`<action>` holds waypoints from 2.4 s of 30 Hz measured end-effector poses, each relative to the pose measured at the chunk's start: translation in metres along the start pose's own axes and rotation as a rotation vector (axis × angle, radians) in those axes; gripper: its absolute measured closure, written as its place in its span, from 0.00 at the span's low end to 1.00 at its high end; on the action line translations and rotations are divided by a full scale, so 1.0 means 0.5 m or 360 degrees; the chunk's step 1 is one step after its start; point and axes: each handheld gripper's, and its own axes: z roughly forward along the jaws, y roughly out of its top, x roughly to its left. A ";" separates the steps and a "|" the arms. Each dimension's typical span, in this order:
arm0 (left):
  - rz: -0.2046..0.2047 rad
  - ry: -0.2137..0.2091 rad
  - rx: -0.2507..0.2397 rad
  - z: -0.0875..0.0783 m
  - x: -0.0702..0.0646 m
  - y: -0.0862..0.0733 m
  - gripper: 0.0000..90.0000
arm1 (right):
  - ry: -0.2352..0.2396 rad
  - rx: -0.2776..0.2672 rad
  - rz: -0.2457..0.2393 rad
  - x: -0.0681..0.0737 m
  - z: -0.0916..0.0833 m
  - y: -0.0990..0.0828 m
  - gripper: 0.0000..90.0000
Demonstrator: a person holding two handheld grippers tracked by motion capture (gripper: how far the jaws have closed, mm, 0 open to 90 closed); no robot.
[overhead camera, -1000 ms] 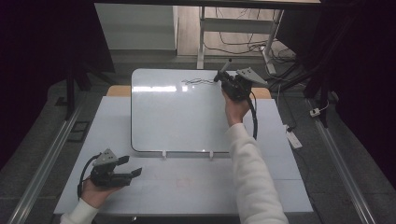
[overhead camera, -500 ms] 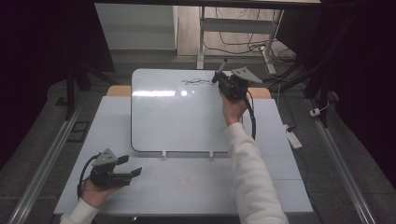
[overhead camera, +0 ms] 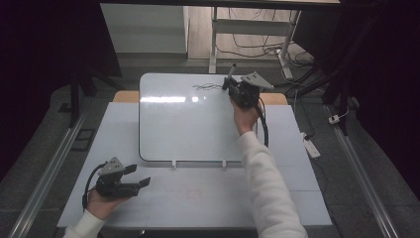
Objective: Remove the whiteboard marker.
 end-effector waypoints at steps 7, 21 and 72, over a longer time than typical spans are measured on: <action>0.0004 0.0001 -0.0006 0.000 0.001 0.000 0.28 | 0.0057 0.0005 0.0048 0.004 0.007 -0.005 0.90; 0.0000 0.0003 -0.0001 0.001 0.005 -0.001 0.27 | 0.0113 0.0047 -0.0037 0.034 0.015 -0.013 0.90; -0.0008 0.0020 -0.0018 -0.006 0.010 -0.004 0.27 | 0.0074 -0.0035 0.0053 0.044 0.044 0.004 0.91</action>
